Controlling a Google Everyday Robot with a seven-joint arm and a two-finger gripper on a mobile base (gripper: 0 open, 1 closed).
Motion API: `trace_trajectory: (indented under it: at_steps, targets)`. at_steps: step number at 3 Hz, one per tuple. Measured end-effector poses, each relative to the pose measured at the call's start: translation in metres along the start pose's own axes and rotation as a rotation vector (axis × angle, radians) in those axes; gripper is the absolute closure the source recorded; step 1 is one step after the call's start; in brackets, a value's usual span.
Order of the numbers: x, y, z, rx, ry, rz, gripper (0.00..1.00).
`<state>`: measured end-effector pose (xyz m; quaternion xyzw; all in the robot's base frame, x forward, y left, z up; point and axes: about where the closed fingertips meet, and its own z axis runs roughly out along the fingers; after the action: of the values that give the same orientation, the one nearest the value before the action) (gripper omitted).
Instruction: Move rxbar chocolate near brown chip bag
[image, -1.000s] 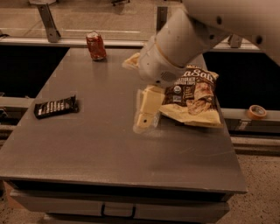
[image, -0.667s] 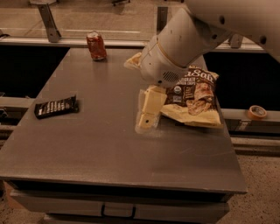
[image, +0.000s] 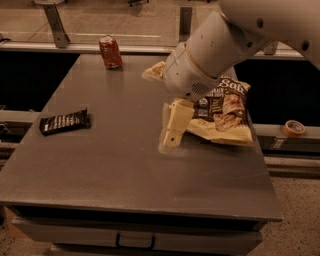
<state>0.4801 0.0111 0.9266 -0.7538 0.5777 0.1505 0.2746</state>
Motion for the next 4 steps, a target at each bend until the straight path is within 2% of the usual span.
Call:
trace_trajectory:
  at_steps: [1,2,3,4]
  targets:
    - [-0.029,-0.014,0.034,-0.034,-0.089,-0.057,0.00]
    - [-0.066,-0.035,0.086,-0.066,-0.171,-0.117,0.00]
    - [-0.081,-0.056,0.112,-0.047,-0.208,-0.133,0.00]
    - [-0.092,-0.080,0.135,-0.022,-0.232,-0.110,0.00]
